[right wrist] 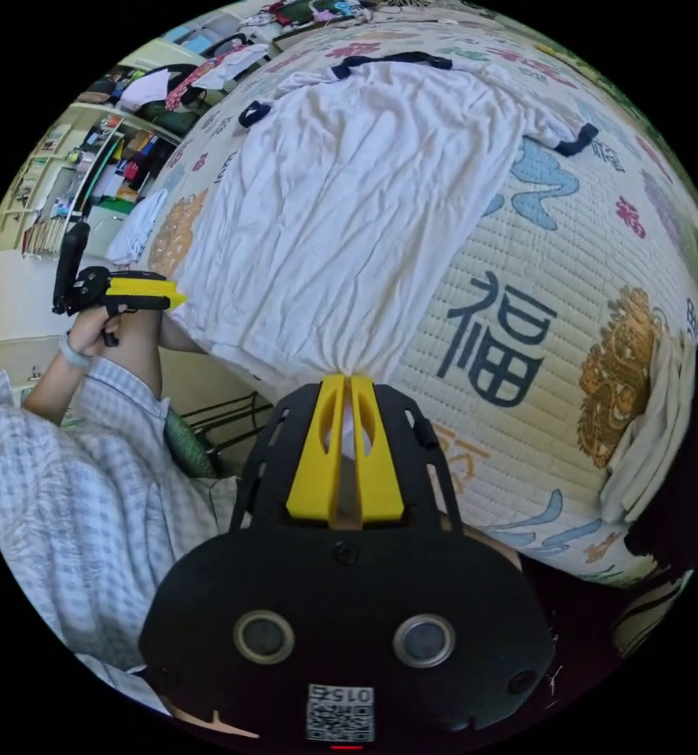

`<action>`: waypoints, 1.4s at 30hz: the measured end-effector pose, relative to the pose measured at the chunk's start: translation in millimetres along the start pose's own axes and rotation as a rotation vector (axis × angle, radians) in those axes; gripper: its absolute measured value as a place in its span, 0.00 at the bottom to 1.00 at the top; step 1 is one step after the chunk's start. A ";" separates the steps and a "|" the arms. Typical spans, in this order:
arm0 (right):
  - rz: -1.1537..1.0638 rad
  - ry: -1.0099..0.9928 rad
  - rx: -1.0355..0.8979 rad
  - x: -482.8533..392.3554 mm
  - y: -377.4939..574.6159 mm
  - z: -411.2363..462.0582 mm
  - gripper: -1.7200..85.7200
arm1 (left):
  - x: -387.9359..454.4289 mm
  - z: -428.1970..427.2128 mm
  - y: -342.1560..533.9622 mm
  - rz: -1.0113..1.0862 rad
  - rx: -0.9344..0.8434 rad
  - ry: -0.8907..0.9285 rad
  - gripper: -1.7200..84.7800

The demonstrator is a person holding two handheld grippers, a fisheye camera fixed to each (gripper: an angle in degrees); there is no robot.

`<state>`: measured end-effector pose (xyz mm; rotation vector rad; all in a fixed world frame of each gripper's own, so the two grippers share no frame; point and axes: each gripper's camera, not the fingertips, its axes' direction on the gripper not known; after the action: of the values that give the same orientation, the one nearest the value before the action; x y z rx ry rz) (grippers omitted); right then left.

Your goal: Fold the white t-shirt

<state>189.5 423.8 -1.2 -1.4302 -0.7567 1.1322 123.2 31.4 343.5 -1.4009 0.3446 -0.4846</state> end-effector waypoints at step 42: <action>-0.407 0.109 0.028 -222.1 -497.7 -138.9 0.12 | -141.3 42.0 -210.5 -0.117 0.506 -0.006 0.12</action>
<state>313.8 264.8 523.8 -1.2324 -0.9007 0.7428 -1.6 119.5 550.2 -0.9323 0.1210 -0.6141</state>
